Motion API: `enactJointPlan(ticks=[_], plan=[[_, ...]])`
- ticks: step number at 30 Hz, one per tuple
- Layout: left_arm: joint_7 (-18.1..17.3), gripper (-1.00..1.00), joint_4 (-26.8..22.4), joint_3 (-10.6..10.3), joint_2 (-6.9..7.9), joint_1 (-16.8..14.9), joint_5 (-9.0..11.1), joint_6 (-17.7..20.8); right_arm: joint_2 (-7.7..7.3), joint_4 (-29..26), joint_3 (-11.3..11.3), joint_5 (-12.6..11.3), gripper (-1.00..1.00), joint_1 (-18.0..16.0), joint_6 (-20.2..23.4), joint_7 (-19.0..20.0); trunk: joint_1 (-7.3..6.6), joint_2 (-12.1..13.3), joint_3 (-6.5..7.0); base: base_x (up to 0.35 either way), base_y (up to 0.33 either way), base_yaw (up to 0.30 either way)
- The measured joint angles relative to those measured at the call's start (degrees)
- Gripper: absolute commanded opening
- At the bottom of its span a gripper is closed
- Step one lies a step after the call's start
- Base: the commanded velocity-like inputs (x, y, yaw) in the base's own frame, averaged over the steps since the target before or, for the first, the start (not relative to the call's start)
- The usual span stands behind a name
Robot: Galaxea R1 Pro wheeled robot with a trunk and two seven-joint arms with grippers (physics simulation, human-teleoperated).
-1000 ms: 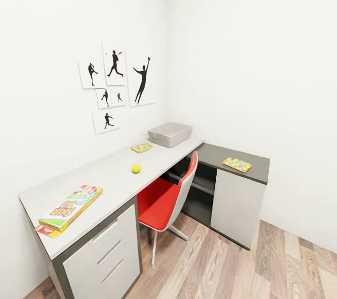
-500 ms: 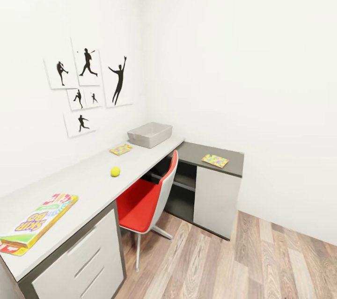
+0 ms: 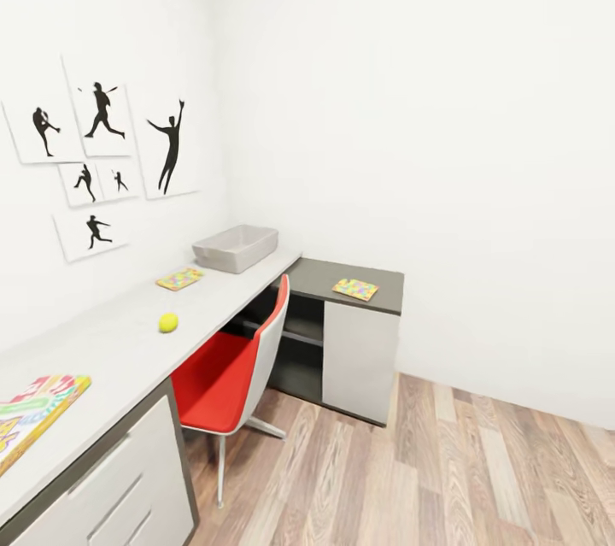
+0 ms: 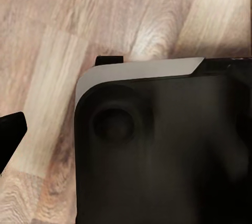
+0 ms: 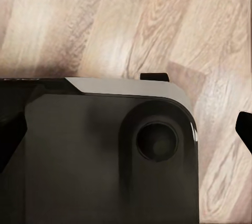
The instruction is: Put all the toys in the child's room - the three board games (two on the bed and one on the table), the two jigsaw puzzles on the table, and the tennis ball on the table - inside the toy box on the table in the child's room.
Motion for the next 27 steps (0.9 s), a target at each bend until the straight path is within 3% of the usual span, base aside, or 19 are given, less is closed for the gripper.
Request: enactJointPlan(ticks=[27], plan=[[0.00, 1.00, 0.03, 0.00, 0.00, 0.00, 0.00, 0.00, 0.00, 0.00, 0.00, 0.00, 1.00, 0.00, 0.00, -0.03, 0.00, 0.00, 0.00, 0.000, 0.000, -0.285]])
